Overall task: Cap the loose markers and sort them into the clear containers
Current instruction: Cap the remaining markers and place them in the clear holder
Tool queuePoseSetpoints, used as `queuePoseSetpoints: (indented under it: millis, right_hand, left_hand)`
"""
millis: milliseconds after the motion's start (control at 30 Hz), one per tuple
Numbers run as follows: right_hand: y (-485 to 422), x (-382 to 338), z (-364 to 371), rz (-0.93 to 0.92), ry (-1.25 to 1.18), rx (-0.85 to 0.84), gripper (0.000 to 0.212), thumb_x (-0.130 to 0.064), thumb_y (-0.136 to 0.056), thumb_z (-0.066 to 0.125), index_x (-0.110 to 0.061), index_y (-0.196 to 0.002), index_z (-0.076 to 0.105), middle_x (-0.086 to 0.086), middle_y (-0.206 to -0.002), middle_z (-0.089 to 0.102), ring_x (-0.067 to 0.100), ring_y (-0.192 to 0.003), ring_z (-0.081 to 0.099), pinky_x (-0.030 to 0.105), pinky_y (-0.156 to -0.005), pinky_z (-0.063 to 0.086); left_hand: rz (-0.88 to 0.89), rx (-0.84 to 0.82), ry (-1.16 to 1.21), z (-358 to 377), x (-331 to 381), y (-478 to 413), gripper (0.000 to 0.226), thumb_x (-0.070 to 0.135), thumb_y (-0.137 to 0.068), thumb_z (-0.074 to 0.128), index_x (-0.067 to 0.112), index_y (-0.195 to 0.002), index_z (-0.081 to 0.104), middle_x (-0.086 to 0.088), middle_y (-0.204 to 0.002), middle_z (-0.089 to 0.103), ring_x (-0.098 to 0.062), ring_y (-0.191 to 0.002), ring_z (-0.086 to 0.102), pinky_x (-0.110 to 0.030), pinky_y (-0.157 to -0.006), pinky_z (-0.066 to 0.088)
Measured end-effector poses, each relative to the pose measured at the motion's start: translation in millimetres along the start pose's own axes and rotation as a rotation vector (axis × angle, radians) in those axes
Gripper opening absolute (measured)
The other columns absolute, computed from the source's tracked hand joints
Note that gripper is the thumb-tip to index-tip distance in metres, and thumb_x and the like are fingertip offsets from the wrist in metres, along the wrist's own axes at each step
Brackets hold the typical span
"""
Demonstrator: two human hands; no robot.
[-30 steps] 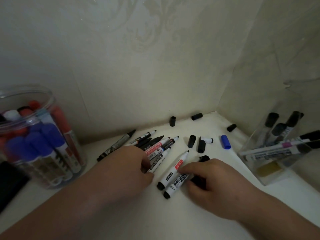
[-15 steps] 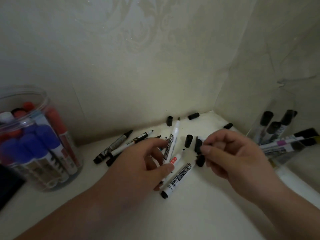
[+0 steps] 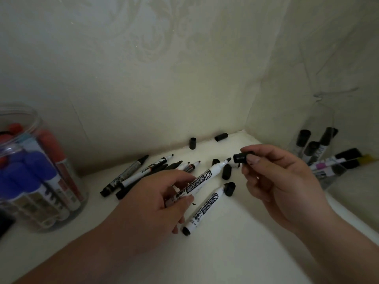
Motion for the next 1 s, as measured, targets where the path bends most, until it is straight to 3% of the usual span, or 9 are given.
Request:
queuePoseSetpoints:
  millis: [133,233,367,467,567,667,833,1000]
  right_hand:
    - [1,0,2,-0.001,0.034,-0.032,0.018,-0.009,-0.071,0.065,-0.006,-0.087,0.073,0.015,-0.062,0.059,0.016,-0.05,0.048,0.018,-0.04,0.023]
    - [2,3,9,0.006,0.132,-0.118,0.014,-0.009,-0.07,0.078,-0.014,-0.082,0.078,0.015,-0.063,0.062,0.019,-0.05,0.042,0.021,-0.046,0.019]
    - [13,17,30,0.057,0.323,-0.332,0.017,-0.011,-0.072,0.085,-0.009,-0.087,0.077,0.02,-0.071,0.07,0.017,-0.048,0.057,0.021,-0.036,0.04]
    - [19,23,36,0.079,0.343,-0.381,0.014,-0.007,-0.074,0.075,-0.007,-0.088,0.075,0.021,-0.076,0.072,0.023,-0.058,0.065,0.026,-0.038,0.049]
    - [26,22,43,0.096,0.381,-0.424,0.009,-0.002,-0.078,0.074,0.001,-0.087,0.073,0.021,-0.075,0.072,0.022,-0.056,0.066,0.03,-0.043,0.054]
    - [31,29,48,0.121,0.468,-0.452,0.006,0.002,-0.083,0.072,-0.004,-0.085,0.073,0.015,-0.074,0.073,0.019,-0.053,0.065,0.033,-0.05,0.059]
    - [31,27,51,0.109,0.384,-0.455,0.005,-0.003,-0.081,0.073,-0.001,-0.085,0.072,0.02,-0.072,0.071,0.023,-0.05,0.062,0.034,-0.045,0.057]
    - [26,3,43,-0.006,0.457,-0.433,0.011,-0.018,-0.076,0.079,-0.01,-0.082,0.073,0.014,-0.063,0.068,0.015,-0.043,0.053,0.023,-0.039,0.044]
  left_hand:
    - [0.035,-0.033,-0.063,2,5,2,0.039,0.015,-0.091,0.07,0.051,-0.103,0.063,0.014,-0.083,0.069,-0.021,-0.054,0.068,-0.023,-0.051,0.053]
    - [0.12,-0.037,-0.229,1,10,2,0.042,0.022,-0.09,0.072,0.056,-0.109,0.057,0.023,-0.088,0.065,-0.007,-0.066,0.066,-0.022,-0.058,0.054]
    - [0.246,-0.083,-0.366,8,20,4,0.026,0.048,-0.089,0.063,0.052,-0.113,0.057,0.028,-0.095,0.062,-0.001,-0.082,0.063,-0.016,-0.068,0.047]
    - [0.361,-0.097,-0.436,11,27,5,0.03,0.056,-0.094,0.055,0.042,-0.119,0.064,0.031,-0.099,0.064,0.009,-0.091,0.062,-0.011,-0.076,0.045]
    - [0.439,-0.077,-0.51,8,35,8,0.03,0.057,-0.097,0.051,0.039,-0.112,0.071,0.024,-0.084,0.062,0.008,-0.079,0.059,-0.007,-0.068,0.042]
    - [0.47,-0.104,-0.553,9,36,8,0.035,0.062,-0.097,0.049,0.039,-0.104,0.074,0.017,-0.077,0.061,0.003,-0.073,0.059,-0.017,-0.061,0.045]
    - [0.535,-0.09,-0.554,6,40,10,0.03,0.055,-0.098,0.056,0.034,-0.108,0.075,0.012,-0.076,0.061,-0.001,-0.07,0.059,-0.022,-0.061,0.046]
    - [0.564,-0.031,-0.443,10,53,8,0.032,0.049,-0.097,0.056,0.028,-0.113,0.075,0.018,-0.077,0.058,0.004,-0.073,0.055,-0.007,-0.066,0.038]
Point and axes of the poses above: each hand's wrist, its own y-axis away from the middle knuckle, its own z-axis out of the palm, x = y × z, the point moved 9 cm from there along -y, towards the middle knuckle
